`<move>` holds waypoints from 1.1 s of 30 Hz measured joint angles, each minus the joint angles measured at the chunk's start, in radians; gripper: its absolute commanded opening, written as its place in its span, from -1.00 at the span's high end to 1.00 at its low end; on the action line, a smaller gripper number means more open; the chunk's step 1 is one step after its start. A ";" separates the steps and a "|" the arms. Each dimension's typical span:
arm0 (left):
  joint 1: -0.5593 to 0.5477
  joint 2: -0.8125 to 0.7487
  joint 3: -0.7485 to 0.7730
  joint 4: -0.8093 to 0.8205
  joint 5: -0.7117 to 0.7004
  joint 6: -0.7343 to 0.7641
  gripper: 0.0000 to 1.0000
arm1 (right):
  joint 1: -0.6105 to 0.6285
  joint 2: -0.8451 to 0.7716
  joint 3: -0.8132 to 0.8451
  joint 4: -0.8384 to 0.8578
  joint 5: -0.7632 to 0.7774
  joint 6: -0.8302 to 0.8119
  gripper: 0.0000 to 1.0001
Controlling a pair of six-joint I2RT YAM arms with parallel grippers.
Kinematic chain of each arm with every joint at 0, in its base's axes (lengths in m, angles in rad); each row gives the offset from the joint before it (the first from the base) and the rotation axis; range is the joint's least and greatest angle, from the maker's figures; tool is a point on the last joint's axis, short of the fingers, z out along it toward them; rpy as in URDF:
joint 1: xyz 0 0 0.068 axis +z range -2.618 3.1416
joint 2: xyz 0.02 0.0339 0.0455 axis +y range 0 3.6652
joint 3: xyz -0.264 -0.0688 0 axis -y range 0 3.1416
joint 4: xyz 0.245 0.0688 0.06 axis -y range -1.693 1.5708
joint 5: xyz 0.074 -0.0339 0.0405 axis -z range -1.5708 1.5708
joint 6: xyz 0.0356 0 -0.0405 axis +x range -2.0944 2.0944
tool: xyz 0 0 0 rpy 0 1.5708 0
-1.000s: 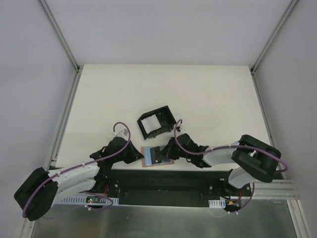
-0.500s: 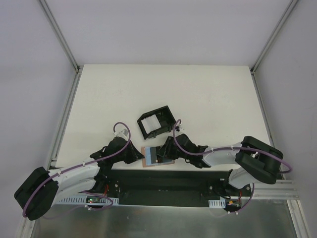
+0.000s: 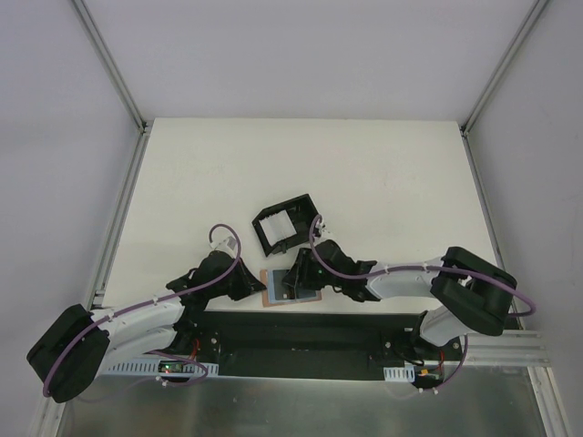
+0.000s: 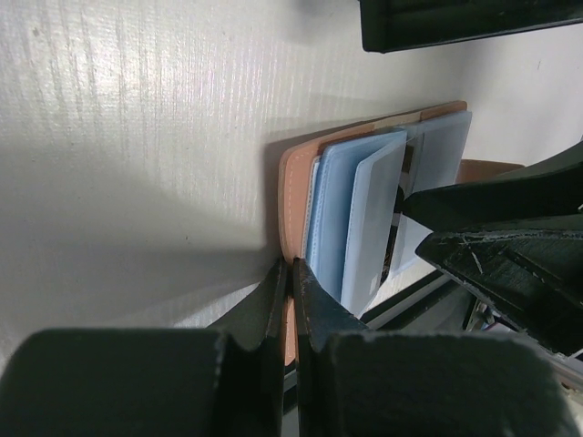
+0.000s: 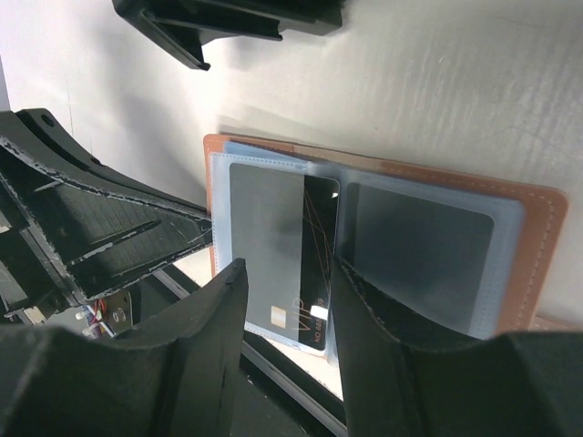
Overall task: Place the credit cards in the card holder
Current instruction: Insert the credit card into the card holder.
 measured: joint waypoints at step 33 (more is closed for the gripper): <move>0.000 0.010 0.000 0.014 0.013 0.000 1.00 | 0.011 0.023 0.099 -0.147 -0.038 -0.094 0.05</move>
